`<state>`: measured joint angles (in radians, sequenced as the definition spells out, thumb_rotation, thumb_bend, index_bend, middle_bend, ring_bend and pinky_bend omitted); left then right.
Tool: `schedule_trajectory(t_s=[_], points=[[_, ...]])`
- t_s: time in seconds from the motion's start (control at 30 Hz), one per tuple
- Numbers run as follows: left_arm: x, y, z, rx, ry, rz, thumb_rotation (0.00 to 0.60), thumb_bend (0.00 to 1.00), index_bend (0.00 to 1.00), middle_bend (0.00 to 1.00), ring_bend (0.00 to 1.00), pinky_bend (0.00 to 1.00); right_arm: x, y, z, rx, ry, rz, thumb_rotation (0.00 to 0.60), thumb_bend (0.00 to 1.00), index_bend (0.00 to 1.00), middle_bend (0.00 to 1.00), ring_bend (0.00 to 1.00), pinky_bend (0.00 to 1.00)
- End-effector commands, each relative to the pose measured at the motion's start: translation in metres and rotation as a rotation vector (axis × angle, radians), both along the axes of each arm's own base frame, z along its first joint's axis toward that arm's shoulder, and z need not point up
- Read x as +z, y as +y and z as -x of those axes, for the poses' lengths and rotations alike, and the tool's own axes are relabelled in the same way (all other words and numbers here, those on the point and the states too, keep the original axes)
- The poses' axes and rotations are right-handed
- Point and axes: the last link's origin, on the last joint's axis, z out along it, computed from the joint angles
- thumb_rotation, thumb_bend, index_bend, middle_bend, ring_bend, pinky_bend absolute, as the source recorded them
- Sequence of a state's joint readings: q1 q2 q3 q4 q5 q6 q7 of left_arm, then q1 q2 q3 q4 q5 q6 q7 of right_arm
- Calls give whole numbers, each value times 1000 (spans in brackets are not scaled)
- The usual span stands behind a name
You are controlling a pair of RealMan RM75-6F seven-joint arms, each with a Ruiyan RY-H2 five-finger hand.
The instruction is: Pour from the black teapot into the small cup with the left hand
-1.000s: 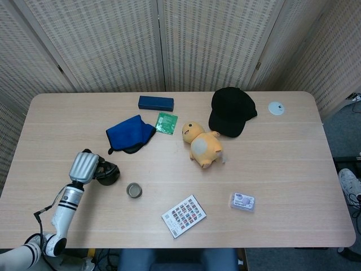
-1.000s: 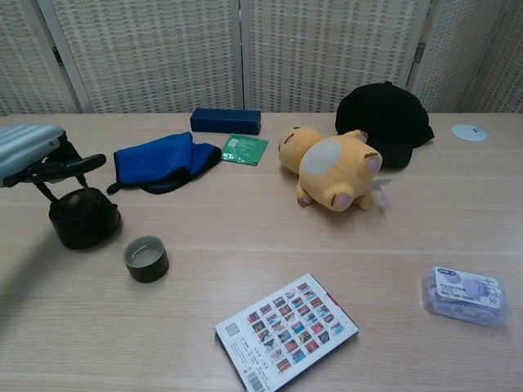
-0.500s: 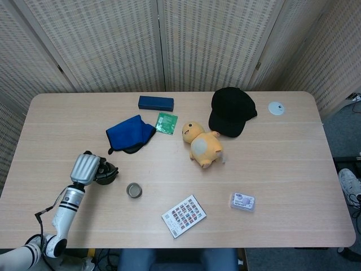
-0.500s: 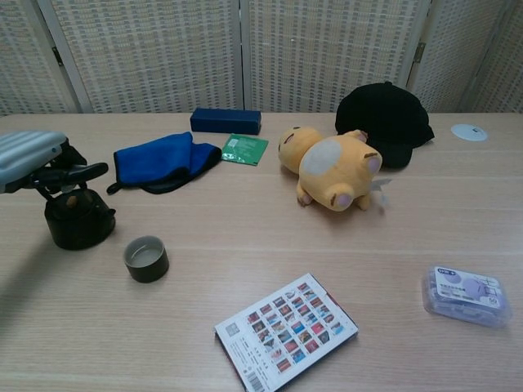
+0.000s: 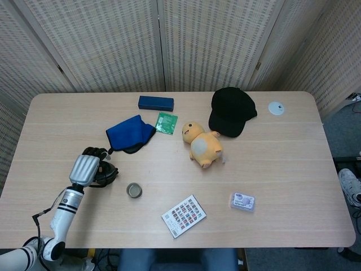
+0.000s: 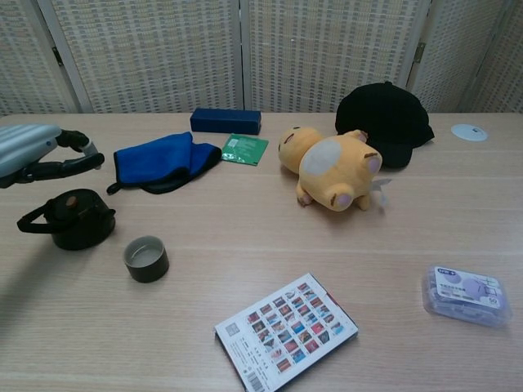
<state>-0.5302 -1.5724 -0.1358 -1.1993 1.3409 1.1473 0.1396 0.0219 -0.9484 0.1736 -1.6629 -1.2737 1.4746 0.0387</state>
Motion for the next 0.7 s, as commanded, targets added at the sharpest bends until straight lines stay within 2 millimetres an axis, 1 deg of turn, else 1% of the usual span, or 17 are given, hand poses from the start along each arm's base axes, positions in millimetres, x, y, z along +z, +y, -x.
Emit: schedule_trajectory(t_s=[0.03,0.1,0.17,0.2,0.23,0.27,0.43,0.47,0.63,0.7], points=[[10,-2,-2,11,-27,-27,14,176,358,239,201,133,-1,0,0,3,-1,-13,600,306,228,268,169,45],[17,-4,-2,33,-42,-48,51,176,362,239,201,132,-2,-1,-1,17,-10,-30,600,306,228,268,167,45],[22,-6,0,61,-57,-66,116,176,365,239,201,133,-4,-2,-1,32,-24,-46,600,306,228,268,165,45],[26,-7,2,78,-67,-79,176,176,366,239,201,133,-5,-3,-1,41,-31,-59,600,306,228,268,165,45],[29,-9,4,89,-70,-90,255,176,367,239,201,132,-6,-3,-1,49,-33,-65,600,306,228,268,165,45],[32,-10,6,100,-71,-100,308,176,367,239,201,132,-6,-4,-2,59,-33,-70,600,306,228,268,165,45],[50,-28,12,143,-103,-161,534,176,367,239,201,133,-13,-5,-5,118,-48,-107,600,307,228,268,165,47],[53,-33,13,145,-102,-168,551,176,367,239,201,132,-14,-5,-6,129,-51,-113,600,307,228,268,165,48],[66,-58,15,167,-92,-193,599,176,370,239,201,132,-26,-4,-10,193,-67,-142,600,306,228,268,165,51],[70,-68,15,172,-83,-199,600,176,370,239,201,132,-33,-4,-11,214,-74,-163,600,305,228,268,164,51]])
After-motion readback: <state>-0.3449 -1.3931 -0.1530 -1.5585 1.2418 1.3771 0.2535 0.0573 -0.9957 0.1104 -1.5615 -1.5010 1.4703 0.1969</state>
